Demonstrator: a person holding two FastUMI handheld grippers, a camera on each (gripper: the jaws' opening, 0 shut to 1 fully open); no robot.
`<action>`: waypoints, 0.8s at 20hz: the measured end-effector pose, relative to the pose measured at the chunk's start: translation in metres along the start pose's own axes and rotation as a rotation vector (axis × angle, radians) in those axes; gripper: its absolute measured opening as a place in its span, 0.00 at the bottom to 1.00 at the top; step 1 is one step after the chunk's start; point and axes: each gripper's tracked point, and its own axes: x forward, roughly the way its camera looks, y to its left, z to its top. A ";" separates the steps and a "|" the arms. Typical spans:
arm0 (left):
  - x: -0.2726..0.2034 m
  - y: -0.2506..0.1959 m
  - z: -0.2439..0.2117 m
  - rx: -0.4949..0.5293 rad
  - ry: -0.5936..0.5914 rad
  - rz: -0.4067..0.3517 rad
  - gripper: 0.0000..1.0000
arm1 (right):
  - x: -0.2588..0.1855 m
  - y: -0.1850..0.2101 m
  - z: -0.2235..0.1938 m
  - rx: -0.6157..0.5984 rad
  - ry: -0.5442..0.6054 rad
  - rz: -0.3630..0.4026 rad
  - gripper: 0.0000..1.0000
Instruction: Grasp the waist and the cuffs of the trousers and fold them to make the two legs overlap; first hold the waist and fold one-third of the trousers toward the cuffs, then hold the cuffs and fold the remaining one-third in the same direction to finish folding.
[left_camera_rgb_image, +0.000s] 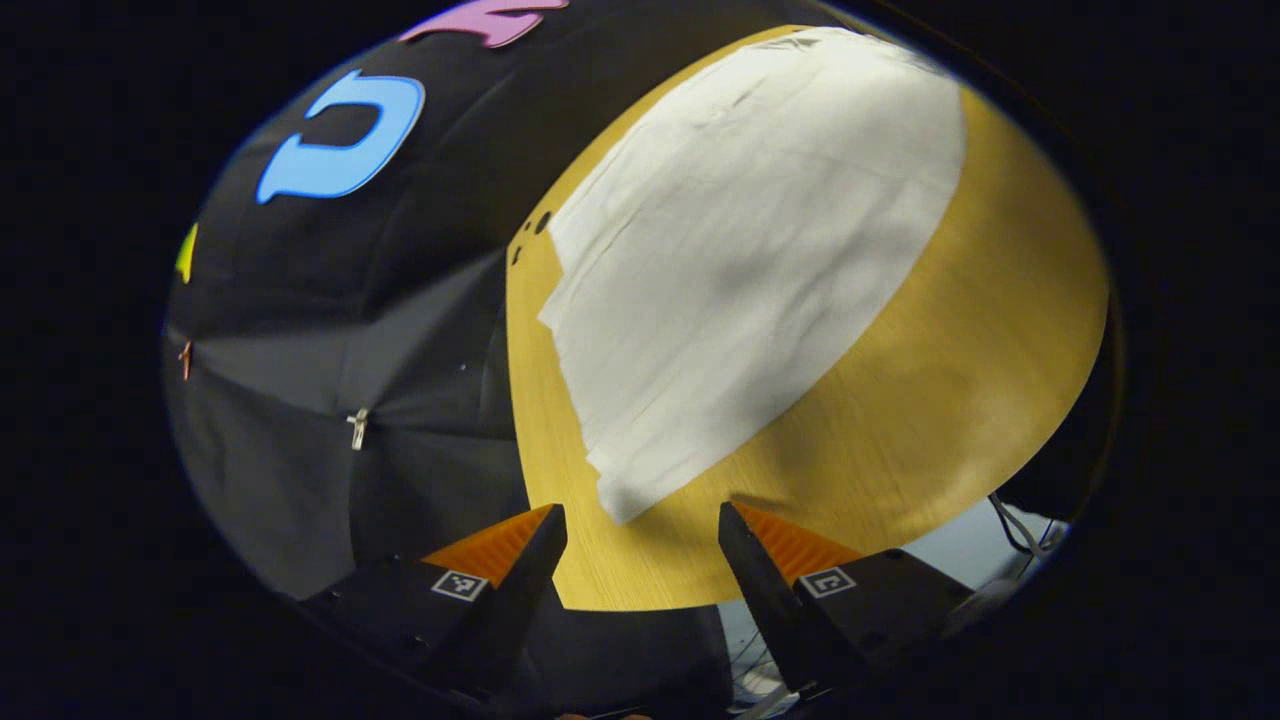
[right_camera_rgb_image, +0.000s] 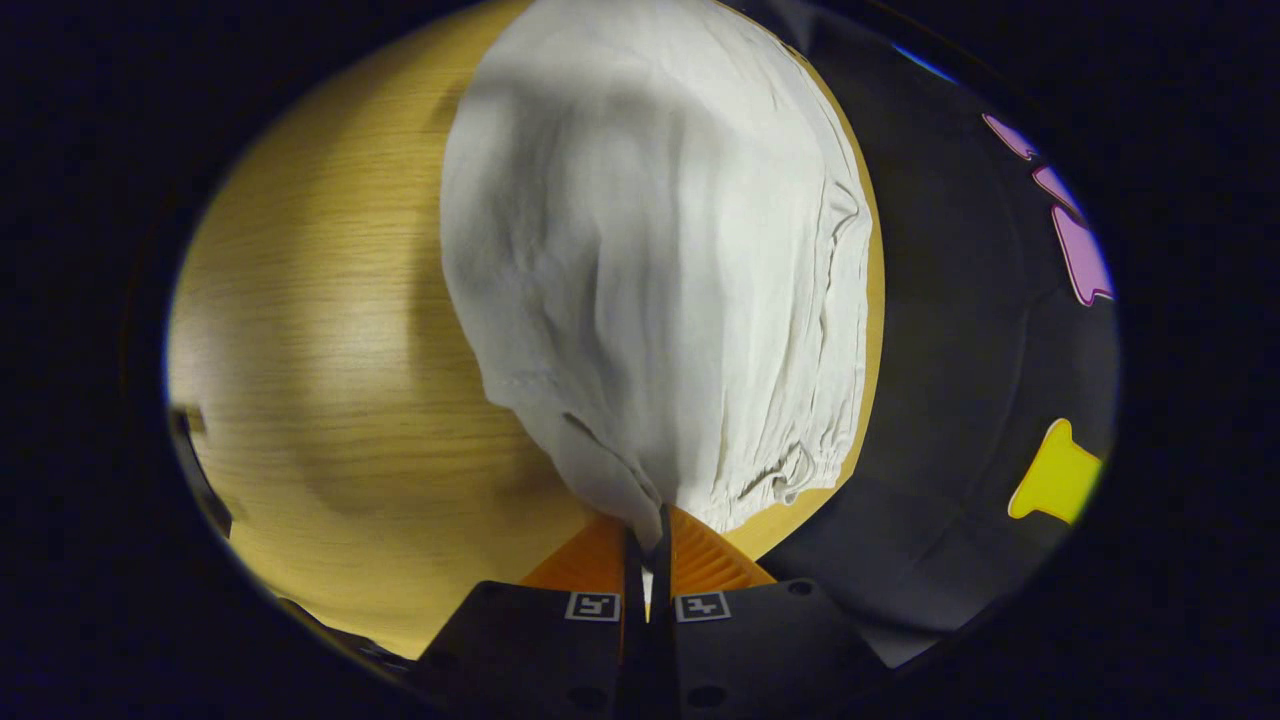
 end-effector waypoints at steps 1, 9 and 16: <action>0.012 0.001 0.003 0.056 -0.013 -0.020 0.97 | 0.000 0.000 0.000 -0.007 0.006 -0.006 0.05; 0.047 0.006 0.030 0.485 -0.118 -0.240 0.83 | 0.000 0.000 0.001 -0.042 0.019 -0.025 0.05; 0.079 0.015 0.052 0.504 -0.052 -0.286 0.51 | 0.000 0.000 0.000 -0.047 0.017 -0.031 0.05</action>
